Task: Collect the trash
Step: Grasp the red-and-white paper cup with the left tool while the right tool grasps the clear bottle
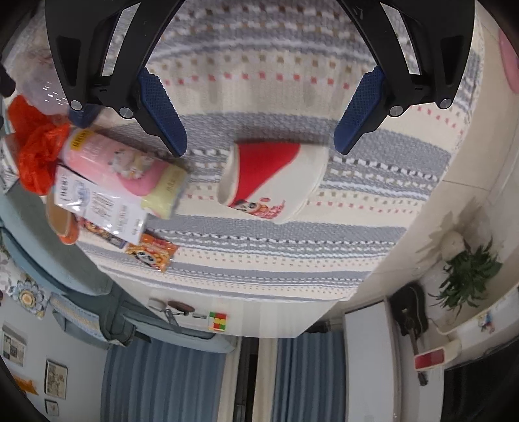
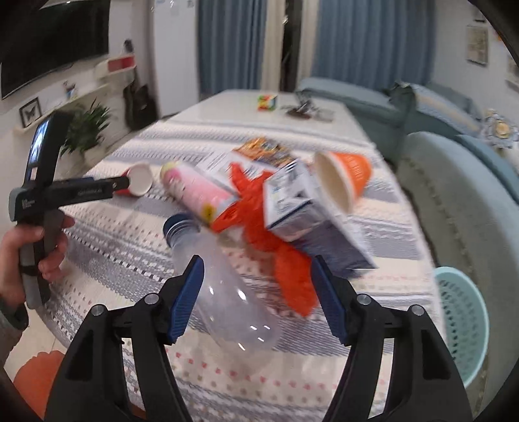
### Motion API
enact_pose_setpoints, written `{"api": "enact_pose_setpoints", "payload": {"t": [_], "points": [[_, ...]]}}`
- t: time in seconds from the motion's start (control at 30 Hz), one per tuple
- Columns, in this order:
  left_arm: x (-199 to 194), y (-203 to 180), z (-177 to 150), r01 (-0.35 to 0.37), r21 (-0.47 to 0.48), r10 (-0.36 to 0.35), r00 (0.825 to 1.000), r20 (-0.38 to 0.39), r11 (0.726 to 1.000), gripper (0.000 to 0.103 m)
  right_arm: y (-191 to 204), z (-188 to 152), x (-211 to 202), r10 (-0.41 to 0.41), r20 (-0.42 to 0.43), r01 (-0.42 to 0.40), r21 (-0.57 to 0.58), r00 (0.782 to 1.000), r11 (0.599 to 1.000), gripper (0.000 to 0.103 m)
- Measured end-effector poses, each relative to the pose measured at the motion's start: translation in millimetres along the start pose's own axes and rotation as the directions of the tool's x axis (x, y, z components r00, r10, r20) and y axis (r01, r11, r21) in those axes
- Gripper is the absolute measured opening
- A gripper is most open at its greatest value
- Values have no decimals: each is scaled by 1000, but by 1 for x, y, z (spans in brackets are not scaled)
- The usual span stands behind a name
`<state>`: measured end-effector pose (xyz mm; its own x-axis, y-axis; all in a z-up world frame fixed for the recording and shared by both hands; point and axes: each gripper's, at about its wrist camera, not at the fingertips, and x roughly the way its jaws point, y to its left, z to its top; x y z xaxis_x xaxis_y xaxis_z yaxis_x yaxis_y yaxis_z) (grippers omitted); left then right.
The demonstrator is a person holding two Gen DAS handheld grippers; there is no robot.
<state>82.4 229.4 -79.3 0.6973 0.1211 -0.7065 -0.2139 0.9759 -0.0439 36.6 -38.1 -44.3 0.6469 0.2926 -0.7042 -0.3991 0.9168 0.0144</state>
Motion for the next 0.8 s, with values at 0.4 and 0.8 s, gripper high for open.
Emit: {"api": "enact_pose_setpoints", "payload": {"t": [0.4,0.8], "points": [[4,54,-11,-35,12,36,998,-59,999,72,20,-11,17,71,-102,-75,-37,992,996,71],[7,77,15,200,-225,-229,967,-112,954,92,28,1,26,95,-164,-104,-46,982,993,71]]}}
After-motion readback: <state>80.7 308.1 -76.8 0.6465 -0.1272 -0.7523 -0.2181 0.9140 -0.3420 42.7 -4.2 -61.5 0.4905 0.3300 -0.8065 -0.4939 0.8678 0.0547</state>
